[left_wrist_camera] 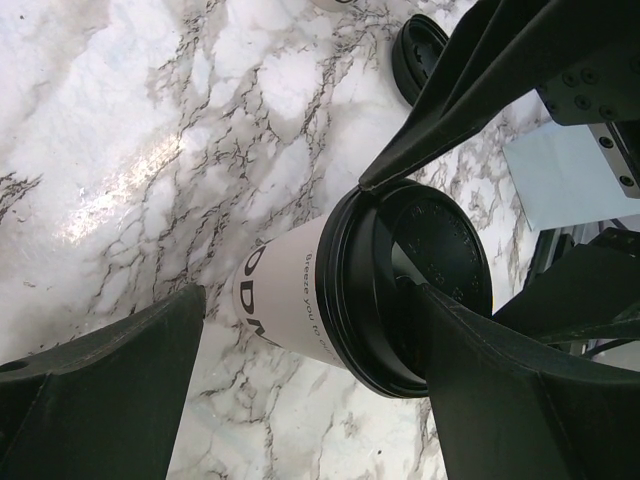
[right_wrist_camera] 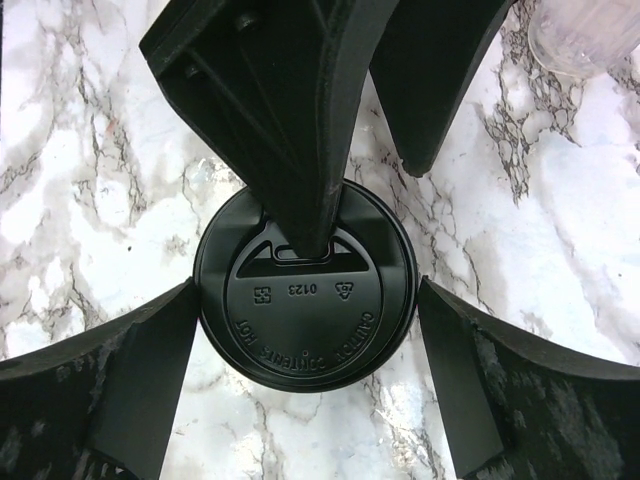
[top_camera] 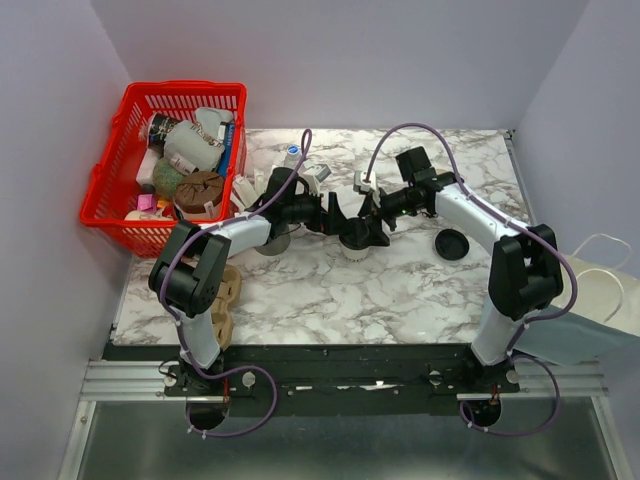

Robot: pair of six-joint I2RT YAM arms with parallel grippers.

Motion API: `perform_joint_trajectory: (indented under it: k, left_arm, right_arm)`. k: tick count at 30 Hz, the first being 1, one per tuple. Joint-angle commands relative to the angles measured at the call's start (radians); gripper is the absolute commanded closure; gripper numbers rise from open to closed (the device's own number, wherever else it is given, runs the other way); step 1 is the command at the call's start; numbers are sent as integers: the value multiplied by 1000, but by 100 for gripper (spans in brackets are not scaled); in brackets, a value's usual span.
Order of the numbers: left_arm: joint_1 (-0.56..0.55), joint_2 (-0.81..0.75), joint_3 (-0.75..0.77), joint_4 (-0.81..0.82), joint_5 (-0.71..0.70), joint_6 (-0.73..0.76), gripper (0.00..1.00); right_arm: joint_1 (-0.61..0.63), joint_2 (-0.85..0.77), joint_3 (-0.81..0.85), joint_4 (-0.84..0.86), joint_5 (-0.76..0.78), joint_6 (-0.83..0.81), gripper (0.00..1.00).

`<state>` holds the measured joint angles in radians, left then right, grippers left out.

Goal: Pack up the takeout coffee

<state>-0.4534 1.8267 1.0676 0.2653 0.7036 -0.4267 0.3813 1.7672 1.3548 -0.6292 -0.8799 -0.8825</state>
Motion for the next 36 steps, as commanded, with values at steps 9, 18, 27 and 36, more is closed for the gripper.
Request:
perform_joint_trajectory:
  k: [9,18,27,36]
  left_arm:
    - [1,23,2,-44,-16,26,9]
    - [1,49,11,-34,-16,14,9]
    - [2,71,26,-24,-15,2,9]
    - [2,66,37,-28,-13,-3,9]
  right_arm:
    - [37,-8,-71,23,78,-87,21]
    - [82,-12,-135,69,191,-134,27]
    - [87,14,-138,76,229,-99,31]
    - [77,130,12,-133,171,-73,41]
